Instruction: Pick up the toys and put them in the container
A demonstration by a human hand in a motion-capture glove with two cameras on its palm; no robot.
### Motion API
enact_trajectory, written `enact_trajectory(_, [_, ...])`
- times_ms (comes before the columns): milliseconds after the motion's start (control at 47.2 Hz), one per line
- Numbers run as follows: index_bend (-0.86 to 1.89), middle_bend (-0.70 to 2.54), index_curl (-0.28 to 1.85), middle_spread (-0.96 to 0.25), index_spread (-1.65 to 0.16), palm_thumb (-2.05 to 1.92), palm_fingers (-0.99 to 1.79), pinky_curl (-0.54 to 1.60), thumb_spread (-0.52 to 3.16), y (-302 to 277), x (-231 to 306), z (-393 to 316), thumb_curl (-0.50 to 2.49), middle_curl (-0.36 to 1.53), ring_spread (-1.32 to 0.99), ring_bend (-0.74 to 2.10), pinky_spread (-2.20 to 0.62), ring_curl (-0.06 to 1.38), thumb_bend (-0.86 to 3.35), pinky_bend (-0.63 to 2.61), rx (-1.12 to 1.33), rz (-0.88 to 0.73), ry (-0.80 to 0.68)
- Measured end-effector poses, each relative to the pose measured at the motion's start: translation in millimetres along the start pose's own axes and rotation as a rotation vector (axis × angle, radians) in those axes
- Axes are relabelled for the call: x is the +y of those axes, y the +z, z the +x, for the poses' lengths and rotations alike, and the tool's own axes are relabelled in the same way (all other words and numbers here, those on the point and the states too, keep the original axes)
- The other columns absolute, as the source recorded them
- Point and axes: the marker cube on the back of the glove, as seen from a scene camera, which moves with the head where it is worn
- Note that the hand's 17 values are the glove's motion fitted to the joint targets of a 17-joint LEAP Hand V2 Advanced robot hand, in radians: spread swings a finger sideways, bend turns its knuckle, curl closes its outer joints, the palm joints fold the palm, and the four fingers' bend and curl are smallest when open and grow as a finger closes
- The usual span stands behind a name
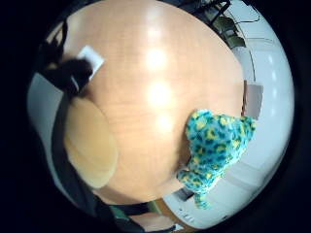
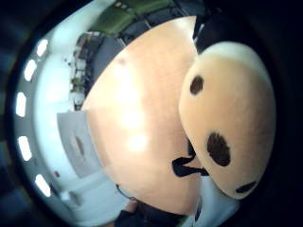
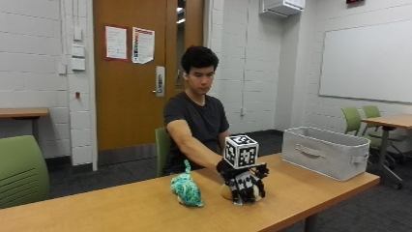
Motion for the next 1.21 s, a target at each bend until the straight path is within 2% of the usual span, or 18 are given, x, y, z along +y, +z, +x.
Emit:
enact_trajectory(106, [0.1,0.55,0.23,-0.33,-0.4,0.52,0.87,0.35,1.24,-1,5,-2,0.37,0.42,-0.43,1.06,-0.38,0.44,0.23,1.07,0.049,0.024,0.014])
enact_trajectory(318, [0.16,0.71,0.24,-0.41,-0.42,0.66,1.01,0.37,0.93,-26,13,-12,0.52,0.51,-0.45,1.1,-0.41,0.49,0.23,1.03,0.089,0.063,0.036])
enact_trajectory(509, [0.2,0.74,0.27,-0.42,-0.42,0.68,1.09,0.38,0.76,-110,24,-39,0.62,0.56,-0.44,1.11,-0.42,0.51,0.21,0.97,0.1,0.094,0.13])
enact_trajectory(615, [0.22,0.75,0.3,-0.42,-0.43,0.69,1.1,0.38,0.68,-154,31,-62,0.66,0.59,-0.44,1.13,-0.42,0.52,0.2,0.95,0.068,0.13,0.132])
enact_trajectory(721, [0.29,0.75,0.35,-0.42,-0.43,0.69,1.13,0.38,0.63,-202,41,-100,0.71,0.61,-0.43,1.12,-0.42,0.52,0.18,0.93,0.051,0.19,0.086])
enact_trajectory(976, [0.36,0.77,0.44,-0.43,-0.43,0.68,1.12,0.4,0.53,-271,63,-208,0.8,0.67,-0.43,1.13,-0.42,0.54,0.16,0.93,0.046,0.264,-0.029])
enact_trajectory(1209, [0.38,0.77,0.52,-0.43,-0.43,0.67,1.1,0.41,0.48,-297,109,-348,0.87,0.72,-0.43,1.14,-0.43,0.55,0.13,0.93,0.052,0.321,-0.17])
